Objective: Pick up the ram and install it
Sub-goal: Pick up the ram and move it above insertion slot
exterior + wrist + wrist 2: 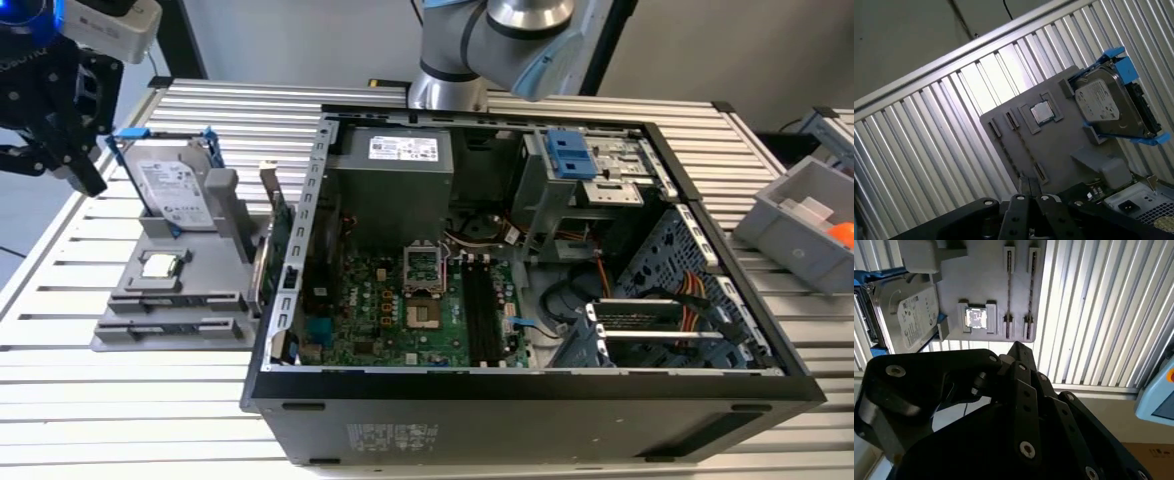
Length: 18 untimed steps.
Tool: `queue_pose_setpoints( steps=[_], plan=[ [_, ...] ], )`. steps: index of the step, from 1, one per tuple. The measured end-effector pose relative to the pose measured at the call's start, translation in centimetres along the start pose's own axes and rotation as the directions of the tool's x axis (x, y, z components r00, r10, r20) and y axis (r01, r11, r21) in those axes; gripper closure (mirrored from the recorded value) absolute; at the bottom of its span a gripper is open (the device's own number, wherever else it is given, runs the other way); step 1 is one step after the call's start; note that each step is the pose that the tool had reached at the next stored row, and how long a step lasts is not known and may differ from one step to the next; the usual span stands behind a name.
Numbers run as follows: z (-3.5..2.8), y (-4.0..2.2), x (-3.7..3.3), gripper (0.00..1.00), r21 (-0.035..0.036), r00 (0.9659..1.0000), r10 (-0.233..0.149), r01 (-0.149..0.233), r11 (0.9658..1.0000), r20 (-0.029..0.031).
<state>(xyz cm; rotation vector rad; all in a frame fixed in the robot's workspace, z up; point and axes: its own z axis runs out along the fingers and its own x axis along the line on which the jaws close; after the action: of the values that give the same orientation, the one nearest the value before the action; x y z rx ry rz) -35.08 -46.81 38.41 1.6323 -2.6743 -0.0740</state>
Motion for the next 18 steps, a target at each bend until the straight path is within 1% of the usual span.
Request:
queue_pose_setpoints(
  steps=[1, 2, 7, 10, 13, 18],
  plan=[
    [0.00, 0.00, 0.00, 1.00, 0.0001, 0.9999, -0.013, 0.013, 0.9999, -0.0004],
    [0.00, 0.00, 0.00, 1.00, -0.0007, 0.9976, -0.069, 0.069, 0.9976, -0.0028],
    [0.00, 0.00, 0.00, 1.00, -0.0008, 0.9974, -0.071, 0.071, 0.9974, -0.0029],
    [0.00, 0.00, -0.01, 1.00, 0.0016, 0.9971, -0.077, 0.077, 0.9971, -0.0022],
    [0.01, 0.00, 0.00, 1.00, 0.0096, 0.9960, -0.089, 0.089, 0.9960, 0.0011],
    [0.02, 0.00, 0.00, 1.00, 0.0205, 0.9939, -0.110, 0.110, 0.9937, 0.0052]
  ],
)
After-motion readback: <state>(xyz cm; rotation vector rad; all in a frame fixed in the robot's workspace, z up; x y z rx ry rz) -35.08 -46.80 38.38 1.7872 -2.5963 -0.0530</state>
